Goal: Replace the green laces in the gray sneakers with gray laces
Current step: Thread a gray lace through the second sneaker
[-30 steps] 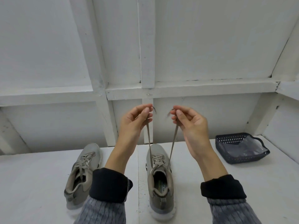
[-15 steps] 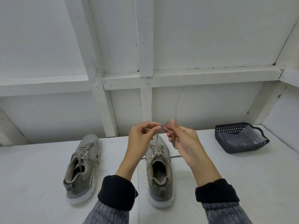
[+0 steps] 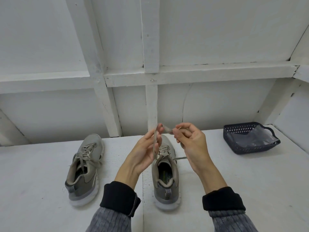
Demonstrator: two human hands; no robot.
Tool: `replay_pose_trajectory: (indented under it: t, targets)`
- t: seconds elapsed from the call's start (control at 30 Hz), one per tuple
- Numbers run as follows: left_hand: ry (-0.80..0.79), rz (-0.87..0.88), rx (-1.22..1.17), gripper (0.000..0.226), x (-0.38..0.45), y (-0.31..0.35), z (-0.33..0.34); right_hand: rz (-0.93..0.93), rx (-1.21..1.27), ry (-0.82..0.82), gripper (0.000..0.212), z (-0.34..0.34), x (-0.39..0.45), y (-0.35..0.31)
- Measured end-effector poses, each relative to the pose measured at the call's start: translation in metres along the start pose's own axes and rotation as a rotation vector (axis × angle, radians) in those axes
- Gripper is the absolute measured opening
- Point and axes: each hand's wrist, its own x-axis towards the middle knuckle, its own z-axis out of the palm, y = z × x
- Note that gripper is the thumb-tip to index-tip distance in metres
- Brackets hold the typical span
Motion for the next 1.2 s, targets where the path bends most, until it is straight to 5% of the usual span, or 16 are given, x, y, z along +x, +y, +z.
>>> replay_pose_trajectory:
  t: [0.23,0.4,0.6,0.73,0.87,1.03,1.2]
  targets:
    - [0.251,0.123,0.492,0.029,0.006,-0.013,0.003,-0.137,-0.411,0.014,0.014,-0.008,-0.001,0.016]
    - [0.69,0.44,1.138,0.004,0.015,-0.01,-0.04,-0.059,-0.041,0.2,0.005,-0.03,0.008,0.033]
    - [1.018,0.313,1.742,0.017,-0.002,-0.017,-0.118,-0.015,-0.704,0.275,0.008,-0.082,0.009,0.086]
    - [0.905,0.235,1.834,0.042,-0.006,-0.033,-0.14,0.141,-0.868,0.188,0.016,-0.099,-0.002,0.123]
    - [0.672,0.294,1.808,0.071,-0.002,-0.043,-0.119,0.073,-1.073,0.119,0.032,-0.086,-0.007,0.129]
    - [0.439,0.314,1.73,0.03,0.013,-0.051,-0.105,0.027,-0.97,-0.097,0.026,-0.066,0.003,0.123]
    - [0.565,0.391,1.654,0.009,0.011,-0.055,-0.109,-0.057,-1.015,-0.013,0.014,-0.071,-0.001,0.127]
